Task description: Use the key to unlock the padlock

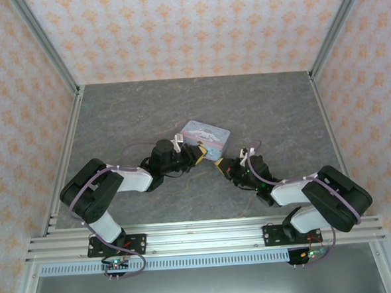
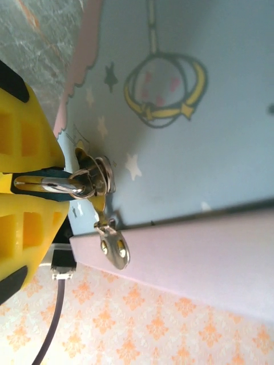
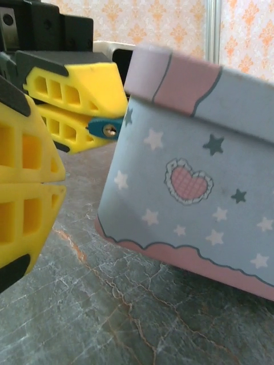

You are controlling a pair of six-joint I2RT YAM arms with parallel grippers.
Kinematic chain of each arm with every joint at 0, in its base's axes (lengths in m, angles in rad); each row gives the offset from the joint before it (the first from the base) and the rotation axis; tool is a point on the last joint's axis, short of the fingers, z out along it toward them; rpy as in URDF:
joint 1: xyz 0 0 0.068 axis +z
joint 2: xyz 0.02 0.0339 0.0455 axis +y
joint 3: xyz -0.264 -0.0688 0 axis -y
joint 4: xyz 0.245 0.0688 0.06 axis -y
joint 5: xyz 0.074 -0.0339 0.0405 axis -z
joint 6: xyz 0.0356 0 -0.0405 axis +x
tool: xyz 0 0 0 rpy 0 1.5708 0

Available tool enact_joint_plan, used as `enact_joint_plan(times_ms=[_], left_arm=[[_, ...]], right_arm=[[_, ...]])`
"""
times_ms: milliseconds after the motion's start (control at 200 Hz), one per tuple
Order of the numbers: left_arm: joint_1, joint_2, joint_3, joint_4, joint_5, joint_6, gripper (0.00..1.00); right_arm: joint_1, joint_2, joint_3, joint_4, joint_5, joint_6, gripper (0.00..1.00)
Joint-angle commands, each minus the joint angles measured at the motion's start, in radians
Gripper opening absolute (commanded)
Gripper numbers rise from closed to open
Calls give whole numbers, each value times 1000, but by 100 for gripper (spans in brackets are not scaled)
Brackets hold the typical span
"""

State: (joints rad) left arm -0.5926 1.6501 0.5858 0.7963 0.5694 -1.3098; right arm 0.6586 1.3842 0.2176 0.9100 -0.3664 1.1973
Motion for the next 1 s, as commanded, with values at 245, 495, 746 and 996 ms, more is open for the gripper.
enact_joint_plan(times_ms=[245, 495, 746, 996], left_arm=[[8, -33, 34, 53, 53, -9, 0], [8, -13, 32, 85, 50, -37, 0], [7, -7, 32, 92, 45, -46, 0], [7, -7, 31, 93, 40, -51, 0]], right_arm=[[6, -59, 46, 39, 1, 26, 0], [6, -70, 68, 12, 8, 23, 0], [6, -39, 92, 16, 8, 26, 0], [6, 3, 93, 42, 9, 37, 0]])
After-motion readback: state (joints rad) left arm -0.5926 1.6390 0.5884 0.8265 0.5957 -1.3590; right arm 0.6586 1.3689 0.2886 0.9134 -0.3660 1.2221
